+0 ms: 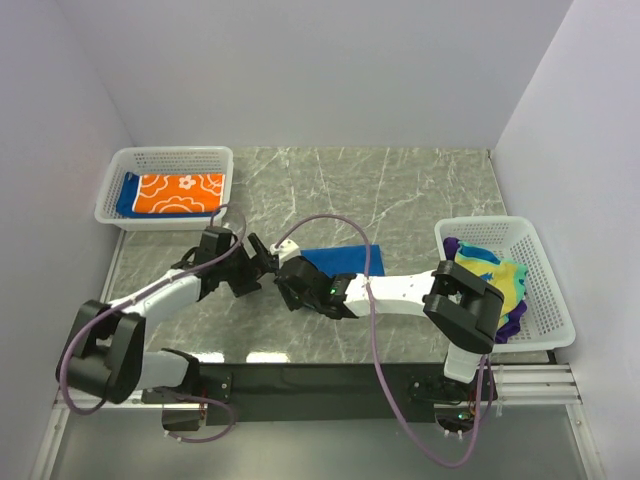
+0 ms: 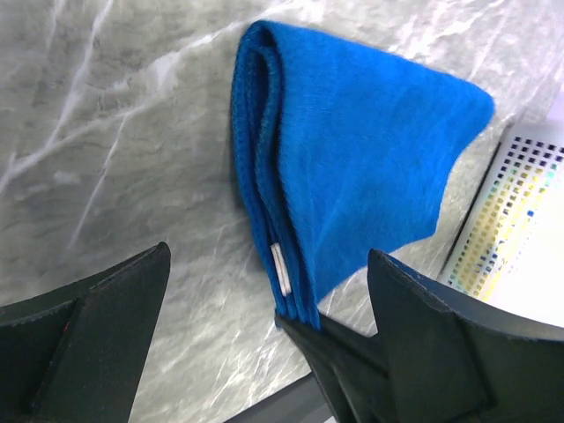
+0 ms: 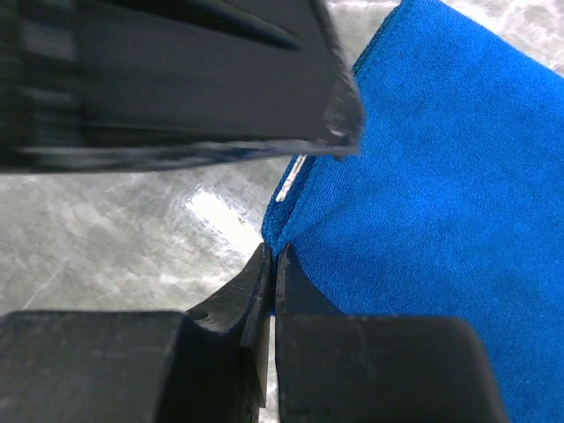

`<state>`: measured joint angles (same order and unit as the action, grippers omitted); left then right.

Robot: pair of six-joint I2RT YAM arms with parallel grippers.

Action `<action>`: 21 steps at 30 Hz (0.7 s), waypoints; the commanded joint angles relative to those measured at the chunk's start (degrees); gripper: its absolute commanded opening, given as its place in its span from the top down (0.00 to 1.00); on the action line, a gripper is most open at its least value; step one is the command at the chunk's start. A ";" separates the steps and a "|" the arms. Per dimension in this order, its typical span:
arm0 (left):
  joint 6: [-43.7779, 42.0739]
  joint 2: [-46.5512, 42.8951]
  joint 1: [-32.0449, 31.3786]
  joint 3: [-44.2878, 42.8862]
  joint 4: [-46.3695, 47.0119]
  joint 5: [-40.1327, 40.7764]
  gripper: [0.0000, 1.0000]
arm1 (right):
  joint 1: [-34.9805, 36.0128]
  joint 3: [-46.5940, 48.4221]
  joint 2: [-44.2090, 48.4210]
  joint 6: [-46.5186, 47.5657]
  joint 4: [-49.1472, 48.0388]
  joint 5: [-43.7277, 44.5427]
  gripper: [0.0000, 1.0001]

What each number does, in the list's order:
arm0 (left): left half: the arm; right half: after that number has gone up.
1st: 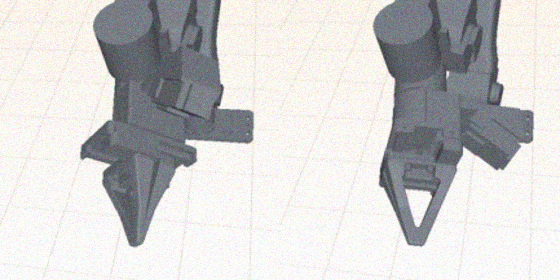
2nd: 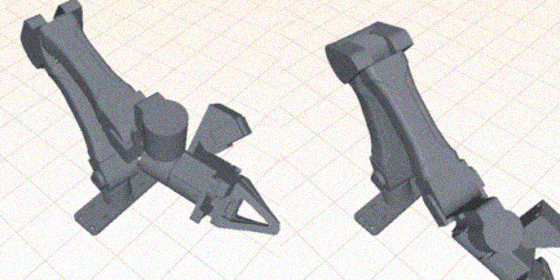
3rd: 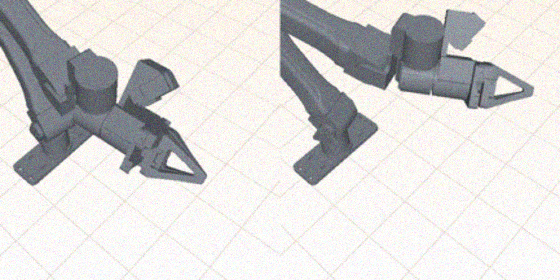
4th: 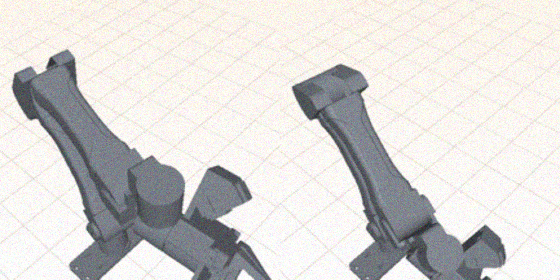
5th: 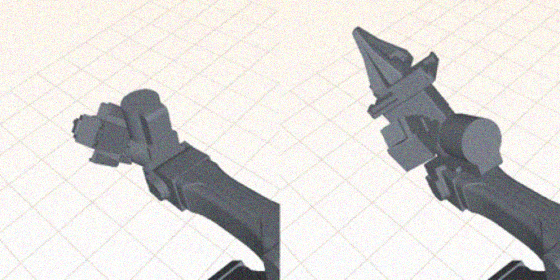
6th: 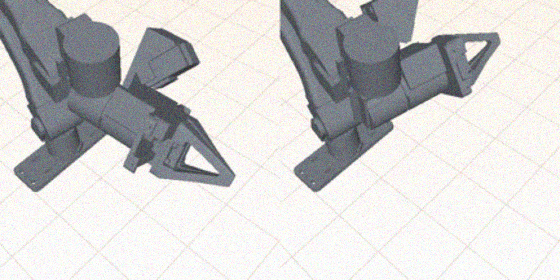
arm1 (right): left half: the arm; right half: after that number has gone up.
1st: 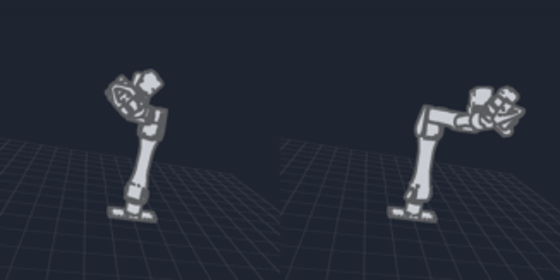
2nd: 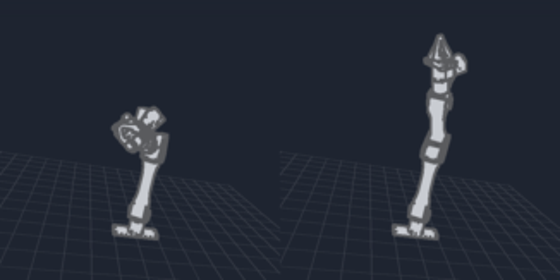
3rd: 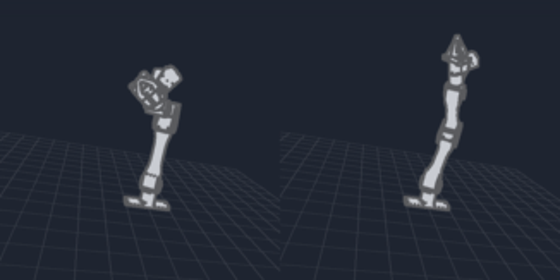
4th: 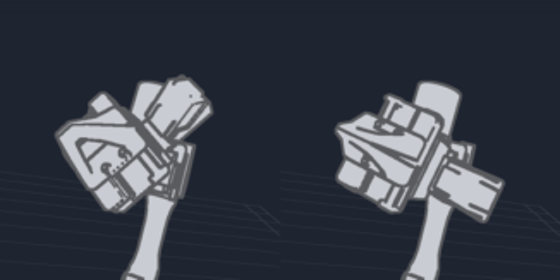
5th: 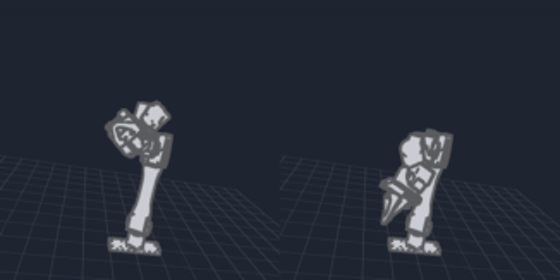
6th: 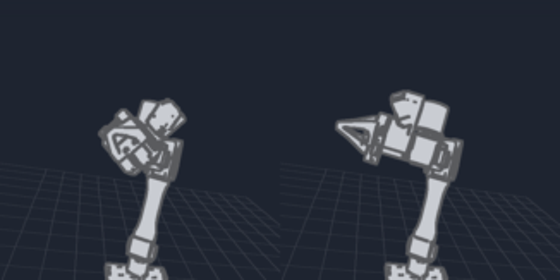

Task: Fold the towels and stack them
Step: Neatly place the folded towel into the bin

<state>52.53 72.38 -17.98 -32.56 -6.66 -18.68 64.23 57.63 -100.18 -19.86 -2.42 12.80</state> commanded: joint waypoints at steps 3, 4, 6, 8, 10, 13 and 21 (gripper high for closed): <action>5.56 5.57 -1.71 0.48 9.11 -0.48 0.01 | -0.42 -0.58 1.48 -1.32 -5.14 -0.76 1.00; 6.08 7.41 -1.97 0.48 9.73 -0.31 0.01 | -0.33 -0.67 1.48 -1.41 -5.32 -0.84 1.00; 7.05 9.00 -2.85 0.39 10.78 0.48 0.01 | -0.42 -0.93 1.39 -1.68 -5.58 -0.84 1.00; 7.58 10.93 -3.99 0.30 11.31 1.36 0.00 | -0.42 -1.11 1.65 -1.76 -6.11 -0.84 1.00; 8.02 11.82 -4.78 0.47 11.93 2.24 0.02 | -0.42 -1.20 1.74 -1.94 -6.20 -0.76 1.00; 9.69 12.96 -5.05 2.31 14.03 4.17 0.08 | -0.51 -1.11 1.66 -1.94 -6.46 -0.84 1.00; 10.13 16.65 -5.05 4.17 18.60 5.58 0.25 | -0.42 -1.64 1.39 -2.47 -7.52 -1.55 1.00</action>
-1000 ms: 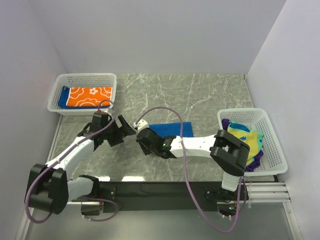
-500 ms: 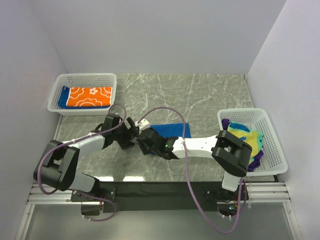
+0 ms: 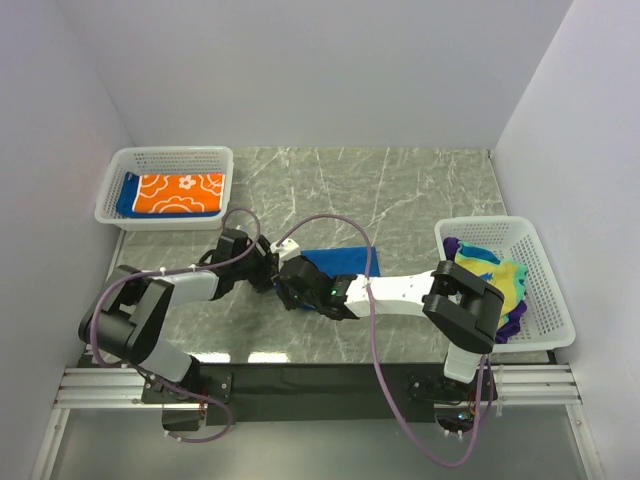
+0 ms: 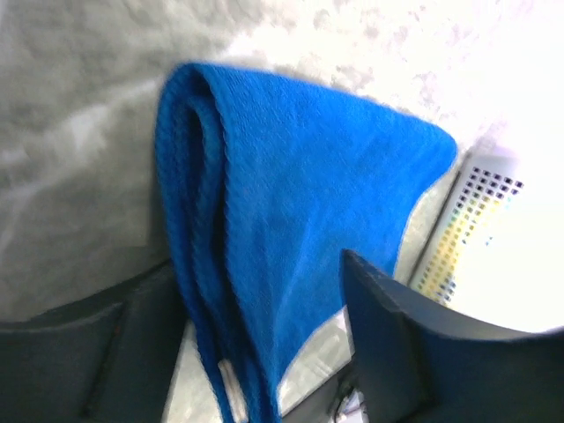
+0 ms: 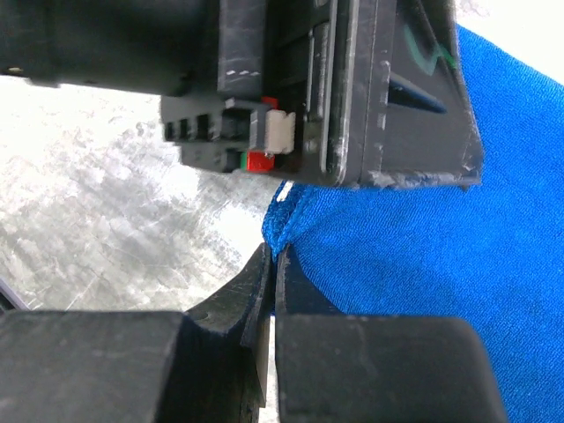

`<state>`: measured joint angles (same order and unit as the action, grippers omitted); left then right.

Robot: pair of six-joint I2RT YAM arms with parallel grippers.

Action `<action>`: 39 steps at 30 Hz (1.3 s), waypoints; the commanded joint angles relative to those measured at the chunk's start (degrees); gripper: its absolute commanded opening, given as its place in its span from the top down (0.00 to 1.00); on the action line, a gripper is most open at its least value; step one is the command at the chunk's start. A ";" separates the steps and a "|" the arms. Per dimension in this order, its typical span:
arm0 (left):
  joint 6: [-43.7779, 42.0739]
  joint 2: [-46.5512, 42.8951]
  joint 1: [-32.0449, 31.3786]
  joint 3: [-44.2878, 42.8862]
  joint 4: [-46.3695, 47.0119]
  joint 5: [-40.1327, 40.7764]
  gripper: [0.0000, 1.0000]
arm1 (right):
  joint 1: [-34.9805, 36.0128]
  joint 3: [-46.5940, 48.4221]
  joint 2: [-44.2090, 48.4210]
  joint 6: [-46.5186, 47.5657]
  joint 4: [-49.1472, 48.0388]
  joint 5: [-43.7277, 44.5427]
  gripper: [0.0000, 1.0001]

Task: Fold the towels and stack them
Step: Neatly place the folded towel into the bin

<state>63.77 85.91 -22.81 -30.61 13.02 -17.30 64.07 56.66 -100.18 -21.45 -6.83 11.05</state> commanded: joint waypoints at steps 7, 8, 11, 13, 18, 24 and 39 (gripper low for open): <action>-1.27 2.51 -0.31 3.80 0.43 6.04 0.67 | -0.44 -1.20 1.39 -0.96 -3.80 0.73 1.00; -1.80 2.34 -0.31 3.72 0.17 6.31 0.72 | -0.35 -1.38 1.48 -1.05 -3.89 0.73 1.00; -3.03 1.46 -0.31 3.19 -0.53 6.66 0.95 | -0.35 -1.64 1.92 -1.14 -4.07 0.90 0.98; -4.00 0.84 -0.31 1.88 -2.37 6.75 0.99 | -0.44 -2.43 2.97 -0.70 -4.59 0.99 0.87; -9.71 -0.74 -0.22 -3.39 -9.57 8.86 0.99 | -0.35 -4.46 7.18 0.27 -3.64 2.13 0.20; -20.25 0.40 -0.22 -17.71 -26.00 15.79 0.99 | -0.79 -6.73 14.81 0.01 5.51 4.69 0.02; -35.37 15.07 8.83 -59.98 -49.04 24.77 0.99 | -0.79 -15.53 34.70 -0.26 15.00 -2.35 0.01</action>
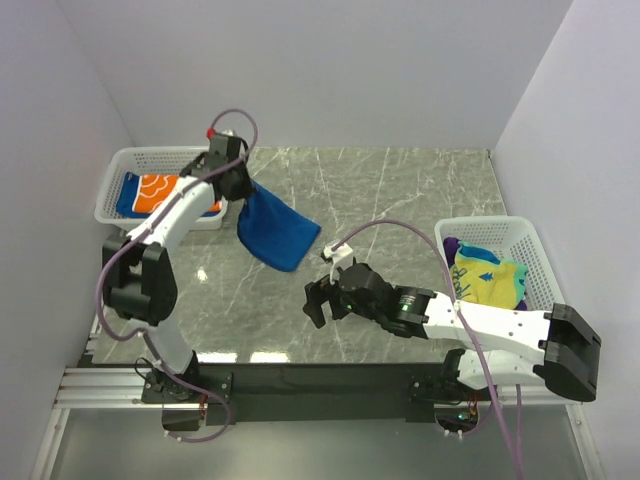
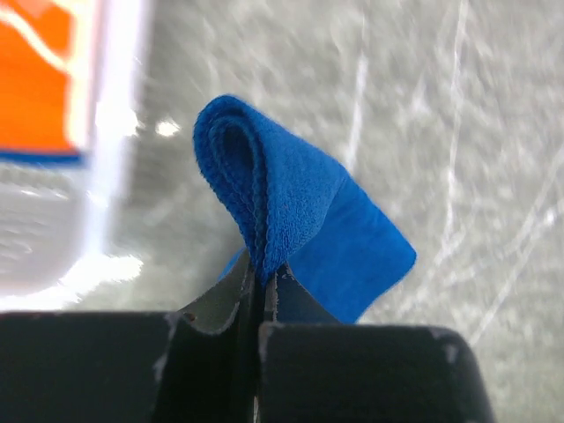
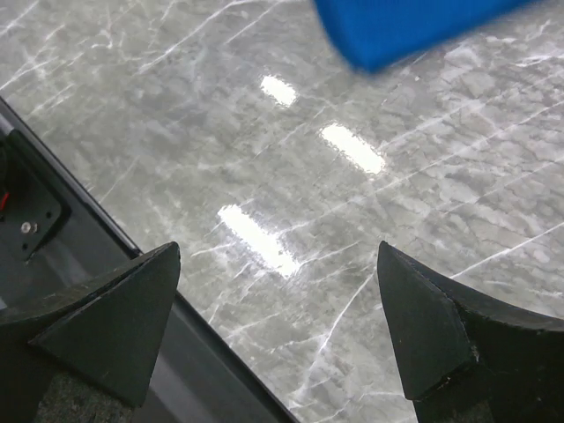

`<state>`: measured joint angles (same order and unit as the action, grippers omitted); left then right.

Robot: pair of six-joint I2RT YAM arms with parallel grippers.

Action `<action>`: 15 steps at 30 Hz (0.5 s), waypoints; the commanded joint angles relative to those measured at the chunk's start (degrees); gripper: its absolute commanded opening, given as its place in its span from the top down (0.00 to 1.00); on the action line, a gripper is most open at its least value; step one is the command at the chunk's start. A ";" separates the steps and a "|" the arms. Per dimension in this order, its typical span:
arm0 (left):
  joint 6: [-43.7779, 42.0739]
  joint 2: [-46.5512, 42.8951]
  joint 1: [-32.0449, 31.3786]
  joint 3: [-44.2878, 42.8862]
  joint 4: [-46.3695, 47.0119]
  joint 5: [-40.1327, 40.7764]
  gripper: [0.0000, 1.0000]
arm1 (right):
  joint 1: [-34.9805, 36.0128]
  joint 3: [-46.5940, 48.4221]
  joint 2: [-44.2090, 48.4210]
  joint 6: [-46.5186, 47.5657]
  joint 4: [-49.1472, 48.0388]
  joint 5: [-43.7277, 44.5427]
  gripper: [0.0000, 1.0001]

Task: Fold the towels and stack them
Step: Neatly place the folded towel into the bin

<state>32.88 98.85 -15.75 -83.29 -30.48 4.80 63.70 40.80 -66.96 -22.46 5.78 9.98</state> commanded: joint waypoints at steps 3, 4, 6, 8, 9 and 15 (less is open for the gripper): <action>-6.07 5.65 3.88 -14.96 -8.19 3.73 0.99 | -0.42 1.21 0.78 1.45 4.85 0.91 0.01; -6.69 6.70 4.49 -17.50 -8.11 3.73 0.99 | -0.42 1.30 0.52 1.89 5.11 1.09 0.02; -7.39 7.76 6.25 -19.71 -7.58 3.55 0.99 | -0.33 1.74 0.16 2.85 5.56 1.18 0.02; -8.27 9.95 8.09 -24.01 -9.15 3.46 0.99 | -0.42 2.44 -0.45 3.47 5.99 1.45 0.02; -8.62 10.74 8.62 -25.68 -9.86 3.46 0.99 | -0.42 2.88 -1.24 4.08 6.34 1.62 0.02; -12.92 15.49 13.46 -36.24 -13.73 4.87 0.99 | -1.56 6.66 -4.14 5.84 7.93 4.35 0.04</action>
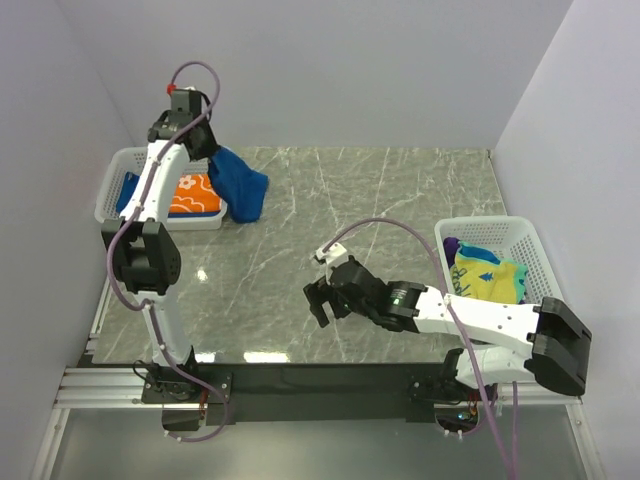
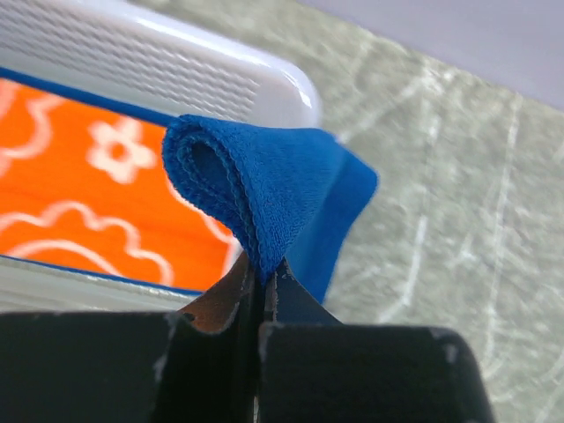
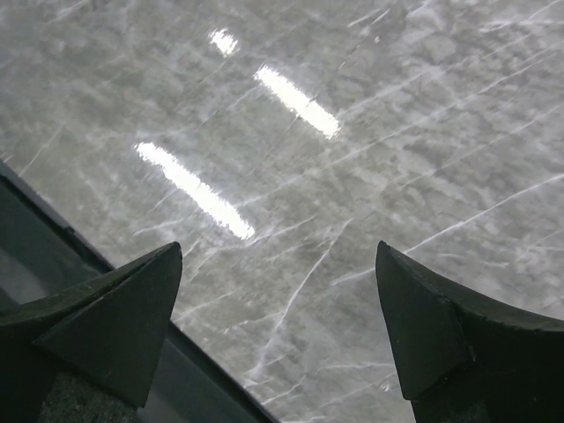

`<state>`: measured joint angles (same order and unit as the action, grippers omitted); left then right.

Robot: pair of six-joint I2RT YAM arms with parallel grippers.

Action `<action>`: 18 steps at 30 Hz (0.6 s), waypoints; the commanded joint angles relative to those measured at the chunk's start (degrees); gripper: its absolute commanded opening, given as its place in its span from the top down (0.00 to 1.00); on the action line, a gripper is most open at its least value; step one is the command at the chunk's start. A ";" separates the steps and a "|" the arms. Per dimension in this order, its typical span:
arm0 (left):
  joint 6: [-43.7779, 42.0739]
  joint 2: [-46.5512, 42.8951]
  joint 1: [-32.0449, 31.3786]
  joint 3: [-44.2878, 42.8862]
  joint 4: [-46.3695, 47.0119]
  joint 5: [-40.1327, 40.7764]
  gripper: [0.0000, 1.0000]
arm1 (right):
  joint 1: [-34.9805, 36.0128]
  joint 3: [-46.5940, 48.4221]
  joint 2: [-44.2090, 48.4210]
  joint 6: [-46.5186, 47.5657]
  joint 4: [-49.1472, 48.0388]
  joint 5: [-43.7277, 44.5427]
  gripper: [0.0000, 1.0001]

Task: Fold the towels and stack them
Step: Neatly place the folded towel into the bin

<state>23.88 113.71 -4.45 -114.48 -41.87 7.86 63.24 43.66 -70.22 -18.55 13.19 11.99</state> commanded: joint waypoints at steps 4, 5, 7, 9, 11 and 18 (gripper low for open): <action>-9.18 2.21 5.75 -8.91 -3.57 -0.64 0.99 | -2.51 5.90 -3.25 2.81 1.31 1.55 0.04; -10.16 2.65 7.25 -9.71 -4.09 -1.87 0.99 | -2.77 7.22 -3.96 3.07 2.09 1.11 0.04; -12.35 3.70 8.75 -11.64 -5.24 -2.49 0.99 | -3.65 8.72 -6.24 3.69 3.06 0.58 0.05; -14.11 4.32 10.68 -12.52 -5.68 -3.98 0.99 | -4.09 10.83 -8.52 4.30 4.03 -0.03 0.05; -15.70 5.20 12.26 -13.14 -6.03 -4.34 0.99 | -4.36 12.93 -10.11 4.57 4.82 -0.38 0.05; -20.27 7.66 14.73 -15.16 -8.93 -6.45 0.99 | -4.53 19.27 -17.05 5.19 8.43 -2.49 0.09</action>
<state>7.75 120.97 9.80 -126.39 -49.34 3.03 59.07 59.07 -85.82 -14.46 19.31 10.59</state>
